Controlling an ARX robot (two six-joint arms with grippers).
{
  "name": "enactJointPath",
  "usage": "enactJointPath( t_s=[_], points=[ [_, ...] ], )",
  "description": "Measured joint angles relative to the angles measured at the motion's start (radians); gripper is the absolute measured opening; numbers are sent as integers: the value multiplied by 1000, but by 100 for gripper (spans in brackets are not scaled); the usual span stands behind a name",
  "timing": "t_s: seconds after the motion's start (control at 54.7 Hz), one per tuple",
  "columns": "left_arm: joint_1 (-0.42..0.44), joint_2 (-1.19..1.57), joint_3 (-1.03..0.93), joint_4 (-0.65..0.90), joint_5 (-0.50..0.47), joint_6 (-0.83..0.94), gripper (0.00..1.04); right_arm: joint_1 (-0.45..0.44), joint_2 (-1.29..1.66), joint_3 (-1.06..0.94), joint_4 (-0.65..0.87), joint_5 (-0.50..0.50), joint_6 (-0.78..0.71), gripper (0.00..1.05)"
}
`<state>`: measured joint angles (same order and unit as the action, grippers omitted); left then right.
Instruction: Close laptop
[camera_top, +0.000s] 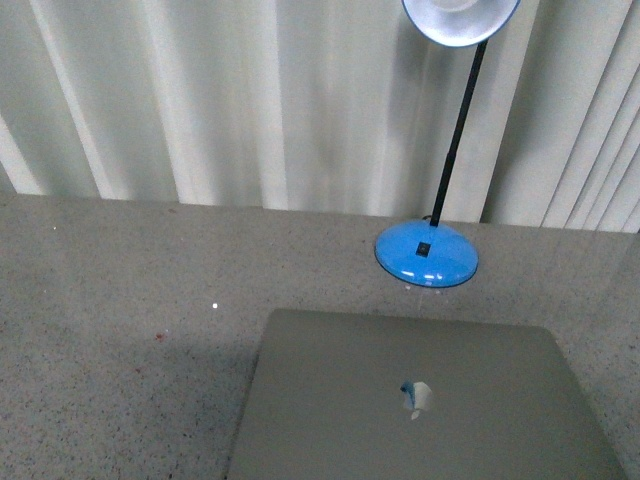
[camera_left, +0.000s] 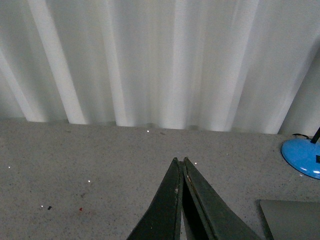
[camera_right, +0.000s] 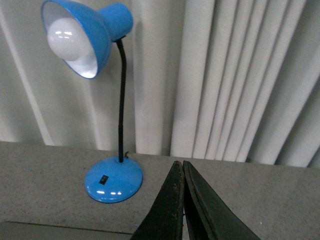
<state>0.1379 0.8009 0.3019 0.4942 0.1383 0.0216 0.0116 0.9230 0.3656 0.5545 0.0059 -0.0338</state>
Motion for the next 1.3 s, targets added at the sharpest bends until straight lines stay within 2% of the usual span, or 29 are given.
enactJointPath(
  t_s=[0.201, 0.238, 0.348, 0.951, 1.024, 1.299],
  points=[
    [-56, -117, -122, 3, -60, -12, 4, -10, -120, -148, 19, -6, 17, 3],
    [-101, -145, -142, -2, -125, -16, 4, -10, -140, -165, 18, -6, 18, 3],
    [-133, -192, -172, -17, -135, -19, 4, -10, -193, -207, 11, -7, 20, 3],
    [-137, -445, -274, -151, -137, -22, 4, -10, -490, -330, -164, -7, 21, 3],
    [-137, -467, -275, -158, -138, -22, 4, -10, -504, -357, -139, -7, 21, 3],
    [-137, -557, -275, -246, -138, -22, 4, -10, -612, -359, -239, -7, 22, 3]
  ],
)
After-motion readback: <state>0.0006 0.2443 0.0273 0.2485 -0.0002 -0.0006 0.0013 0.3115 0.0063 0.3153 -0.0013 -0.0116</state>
